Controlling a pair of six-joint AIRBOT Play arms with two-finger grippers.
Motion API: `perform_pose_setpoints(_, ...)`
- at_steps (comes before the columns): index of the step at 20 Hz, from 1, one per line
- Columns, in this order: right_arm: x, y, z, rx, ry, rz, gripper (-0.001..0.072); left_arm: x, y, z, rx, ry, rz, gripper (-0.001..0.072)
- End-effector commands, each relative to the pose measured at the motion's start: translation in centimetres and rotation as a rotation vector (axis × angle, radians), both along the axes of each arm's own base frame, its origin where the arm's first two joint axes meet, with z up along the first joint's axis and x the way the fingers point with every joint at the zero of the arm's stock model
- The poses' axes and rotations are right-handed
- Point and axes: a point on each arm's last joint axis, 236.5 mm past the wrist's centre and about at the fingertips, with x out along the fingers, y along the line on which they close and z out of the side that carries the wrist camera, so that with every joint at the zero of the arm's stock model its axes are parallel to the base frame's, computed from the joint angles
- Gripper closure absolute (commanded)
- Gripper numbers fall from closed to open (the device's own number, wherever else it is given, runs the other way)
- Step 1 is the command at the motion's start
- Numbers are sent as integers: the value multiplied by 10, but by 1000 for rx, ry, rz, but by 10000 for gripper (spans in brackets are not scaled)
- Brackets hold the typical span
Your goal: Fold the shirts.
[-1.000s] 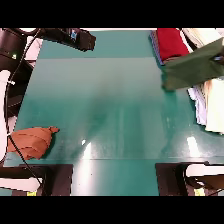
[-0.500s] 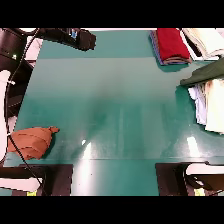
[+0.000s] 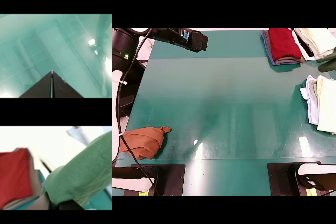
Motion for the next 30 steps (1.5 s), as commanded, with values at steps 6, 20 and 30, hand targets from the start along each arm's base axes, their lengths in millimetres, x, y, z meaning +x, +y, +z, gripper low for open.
perform_pose_setpoints(6,-100,2,-70,135,189,-142,692,0,0,-1,4,1,-3,681)
perform_pose_setpoints(20,-285,15,-195,236,548,-417,82,0,0,-1,9,-4,-7,681)
perform_pose_setpoints(30,-126,167,-59,192,204,159,81,0,0,-1,5,2,-3,681)
